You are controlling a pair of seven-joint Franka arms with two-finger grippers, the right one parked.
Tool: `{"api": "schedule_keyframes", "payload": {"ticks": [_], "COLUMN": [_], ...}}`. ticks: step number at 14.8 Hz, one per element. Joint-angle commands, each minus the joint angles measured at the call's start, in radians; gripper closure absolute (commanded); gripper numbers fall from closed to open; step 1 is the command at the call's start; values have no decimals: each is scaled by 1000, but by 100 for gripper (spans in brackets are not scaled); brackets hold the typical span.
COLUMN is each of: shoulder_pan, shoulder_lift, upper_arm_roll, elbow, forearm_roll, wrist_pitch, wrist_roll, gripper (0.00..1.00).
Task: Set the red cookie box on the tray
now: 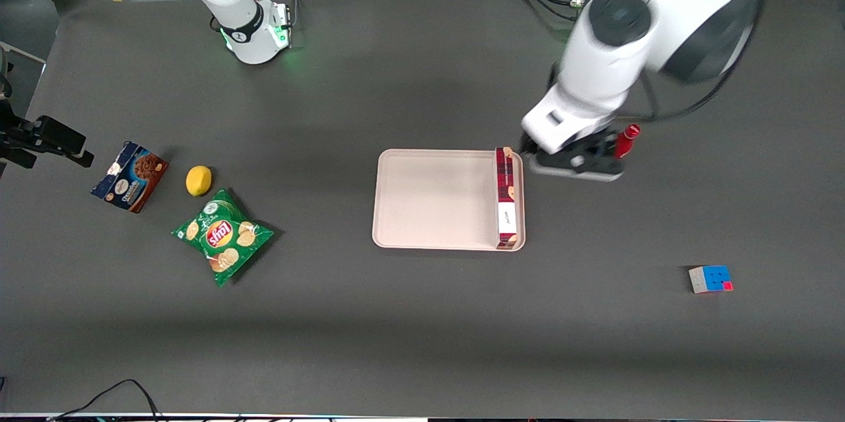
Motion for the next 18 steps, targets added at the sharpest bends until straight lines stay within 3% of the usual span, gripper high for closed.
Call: {"api": "schedule_keyframes", "payload": {"ticks": [1,4,8,14,18], "shoulder_pan": [-20,-84,-85,-86,-88], "shoulder_lift": [-184,-259,-267,-129,-99], "upper_arm_roll": [210,412,436,468,466], "elbow": [-37,-29,-6,-19,-6], "forearm_roll": [-148,-174,-82,-98,-95], "wrist_pitch": [-96,-155,-188,-1,13], "wrist_roll": [254,345,293,287,285], "gripper": [0,0,0,0,0]}}
